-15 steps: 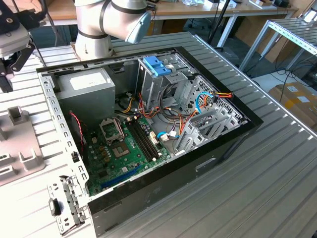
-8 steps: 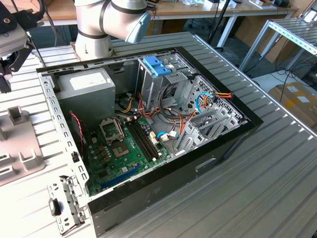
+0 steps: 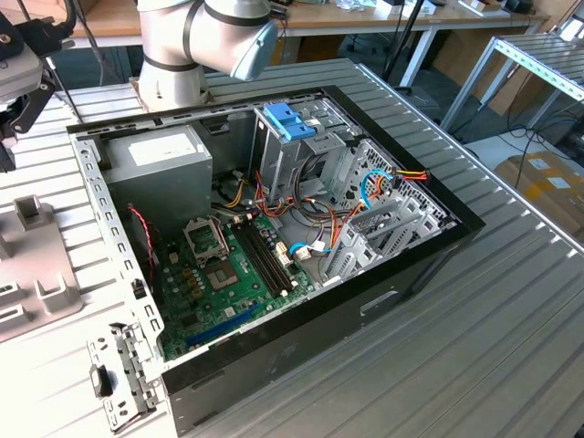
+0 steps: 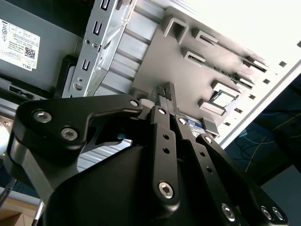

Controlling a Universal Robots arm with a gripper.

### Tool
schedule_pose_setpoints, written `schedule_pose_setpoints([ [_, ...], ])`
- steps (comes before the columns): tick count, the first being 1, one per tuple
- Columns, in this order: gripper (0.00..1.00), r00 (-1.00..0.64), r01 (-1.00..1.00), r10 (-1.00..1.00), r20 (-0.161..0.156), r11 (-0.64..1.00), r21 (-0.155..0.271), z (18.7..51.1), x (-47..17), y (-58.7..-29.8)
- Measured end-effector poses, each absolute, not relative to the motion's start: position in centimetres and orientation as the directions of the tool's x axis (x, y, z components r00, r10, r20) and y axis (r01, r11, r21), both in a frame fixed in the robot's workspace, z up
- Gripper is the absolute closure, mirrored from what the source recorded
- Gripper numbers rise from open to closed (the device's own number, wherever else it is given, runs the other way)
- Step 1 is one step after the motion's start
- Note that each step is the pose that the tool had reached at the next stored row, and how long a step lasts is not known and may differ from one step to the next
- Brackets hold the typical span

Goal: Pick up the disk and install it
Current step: 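Reach for the disk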

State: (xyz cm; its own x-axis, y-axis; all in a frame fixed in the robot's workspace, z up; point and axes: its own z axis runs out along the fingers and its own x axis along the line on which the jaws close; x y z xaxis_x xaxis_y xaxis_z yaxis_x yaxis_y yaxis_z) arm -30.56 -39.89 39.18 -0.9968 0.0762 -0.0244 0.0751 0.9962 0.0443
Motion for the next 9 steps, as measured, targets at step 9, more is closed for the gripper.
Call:
schedule_pose_setpoints([
  [9, 0.89, -0.997, 0.075, 0.076, -0.024, 0.996, 0.044, 39.17, -30.94, -39.89],
])
